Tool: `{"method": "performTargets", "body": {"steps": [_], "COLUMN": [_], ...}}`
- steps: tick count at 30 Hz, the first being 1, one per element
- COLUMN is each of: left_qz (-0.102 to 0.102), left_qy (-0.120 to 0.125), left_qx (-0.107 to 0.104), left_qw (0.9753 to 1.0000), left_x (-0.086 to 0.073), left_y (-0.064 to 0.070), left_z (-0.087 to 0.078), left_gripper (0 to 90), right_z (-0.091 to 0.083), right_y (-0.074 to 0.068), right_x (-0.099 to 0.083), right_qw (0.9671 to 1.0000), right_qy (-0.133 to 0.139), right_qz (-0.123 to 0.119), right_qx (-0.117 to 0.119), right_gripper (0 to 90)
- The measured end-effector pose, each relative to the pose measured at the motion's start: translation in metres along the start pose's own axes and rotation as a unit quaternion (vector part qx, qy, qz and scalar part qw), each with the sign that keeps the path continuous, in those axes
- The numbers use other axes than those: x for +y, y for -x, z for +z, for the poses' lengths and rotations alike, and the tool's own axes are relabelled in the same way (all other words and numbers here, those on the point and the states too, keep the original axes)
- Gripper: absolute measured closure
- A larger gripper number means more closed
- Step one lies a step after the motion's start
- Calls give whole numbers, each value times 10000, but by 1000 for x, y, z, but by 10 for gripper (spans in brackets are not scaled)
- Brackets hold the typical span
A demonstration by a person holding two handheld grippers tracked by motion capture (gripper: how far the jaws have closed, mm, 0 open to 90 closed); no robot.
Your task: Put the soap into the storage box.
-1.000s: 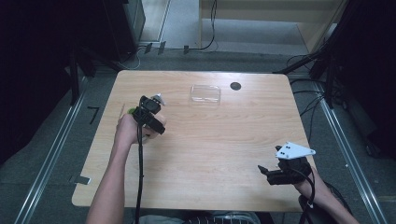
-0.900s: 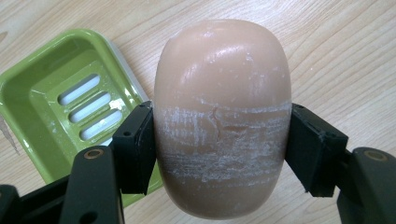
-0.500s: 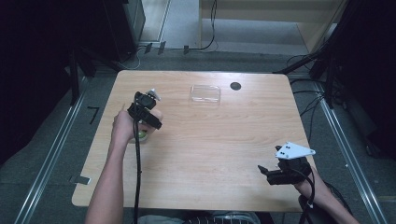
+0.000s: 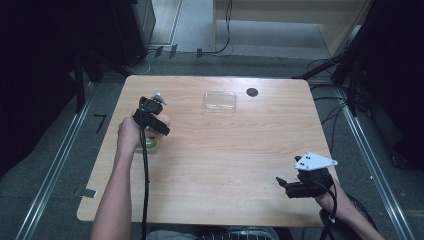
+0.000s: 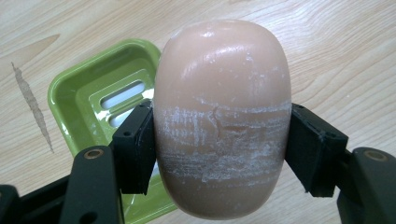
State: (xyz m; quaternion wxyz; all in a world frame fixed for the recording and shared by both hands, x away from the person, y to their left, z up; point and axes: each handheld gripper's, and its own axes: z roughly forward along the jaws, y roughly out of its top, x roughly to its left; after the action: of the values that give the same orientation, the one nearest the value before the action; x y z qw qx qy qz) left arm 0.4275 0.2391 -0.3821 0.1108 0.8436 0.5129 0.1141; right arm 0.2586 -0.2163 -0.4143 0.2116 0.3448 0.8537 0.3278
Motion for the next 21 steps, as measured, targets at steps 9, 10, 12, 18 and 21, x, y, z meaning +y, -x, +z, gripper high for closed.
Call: {"method": "performTargets", "body": {"steps": [9,10,12,18,21], "left_qz": [-162,-201,-223,-305,-393], "left_qy": [55,41,61,125,173], "left_qx": [18,23,52,138,164], "left_qw": [9999,9998,9997,9994,9989], "left_x": [-1,-1,-2,-3,-3], "left_y": [-10,-11,-12,-17,-21], "left_z": [4,5,5,6,7], "left_gripper": [340,340,340,340,340], "right_z": [0,0,0,0,0], "right_y": [0,0,0,0,0], "right_x": [0,0,0,0,0], "right_qw": [10000,10000,10000,10000,10000], "right_qy": [2,8,6,4,4], "right_qz": [10,10,8,6,6], "right_qx": [2,-1,3,4,3], "right_gripper": [134,134,134,134,134]}}
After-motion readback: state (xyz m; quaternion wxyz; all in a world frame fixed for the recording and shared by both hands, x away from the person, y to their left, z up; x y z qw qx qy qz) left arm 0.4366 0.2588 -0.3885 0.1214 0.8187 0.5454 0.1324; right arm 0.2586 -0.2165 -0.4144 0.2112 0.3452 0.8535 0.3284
